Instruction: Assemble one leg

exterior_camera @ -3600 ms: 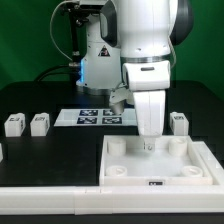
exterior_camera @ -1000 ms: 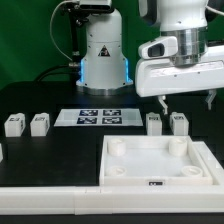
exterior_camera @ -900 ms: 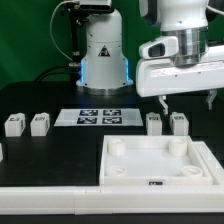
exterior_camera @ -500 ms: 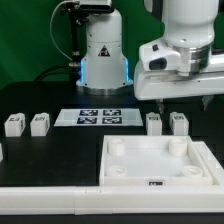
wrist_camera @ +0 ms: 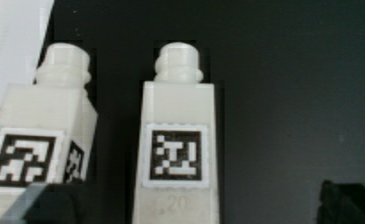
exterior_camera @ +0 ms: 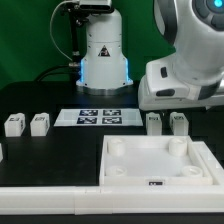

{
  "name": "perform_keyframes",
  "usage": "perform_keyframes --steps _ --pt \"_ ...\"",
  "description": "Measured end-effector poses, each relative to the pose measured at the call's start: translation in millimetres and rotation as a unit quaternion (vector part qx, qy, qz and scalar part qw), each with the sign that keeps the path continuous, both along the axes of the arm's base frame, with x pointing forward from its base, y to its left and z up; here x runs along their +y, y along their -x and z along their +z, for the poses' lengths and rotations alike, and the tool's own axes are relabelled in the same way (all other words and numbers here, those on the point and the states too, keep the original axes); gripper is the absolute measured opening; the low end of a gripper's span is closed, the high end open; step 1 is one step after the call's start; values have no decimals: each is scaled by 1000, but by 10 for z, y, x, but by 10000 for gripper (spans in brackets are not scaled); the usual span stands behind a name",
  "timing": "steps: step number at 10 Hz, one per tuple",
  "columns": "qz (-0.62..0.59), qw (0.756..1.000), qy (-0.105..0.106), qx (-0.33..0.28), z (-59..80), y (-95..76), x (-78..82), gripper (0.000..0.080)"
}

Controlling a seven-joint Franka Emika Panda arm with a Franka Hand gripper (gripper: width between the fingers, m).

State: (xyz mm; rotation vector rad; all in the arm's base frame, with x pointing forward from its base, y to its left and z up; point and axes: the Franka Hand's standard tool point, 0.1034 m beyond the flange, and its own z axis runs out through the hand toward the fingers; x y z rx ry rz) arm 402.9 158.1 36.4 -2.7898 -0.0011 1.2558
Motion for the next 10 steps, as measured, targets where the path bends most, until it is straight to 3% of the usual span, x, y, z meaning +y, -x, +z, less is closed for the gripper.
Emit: perform_keyframes --steps 2,3,10 --pt "8 996 -3 94 -84 16 14 649" --pt "5 997 -4 81 -156 -51 45 649" --pt "5 998 -6 69 -332 42 17 649"
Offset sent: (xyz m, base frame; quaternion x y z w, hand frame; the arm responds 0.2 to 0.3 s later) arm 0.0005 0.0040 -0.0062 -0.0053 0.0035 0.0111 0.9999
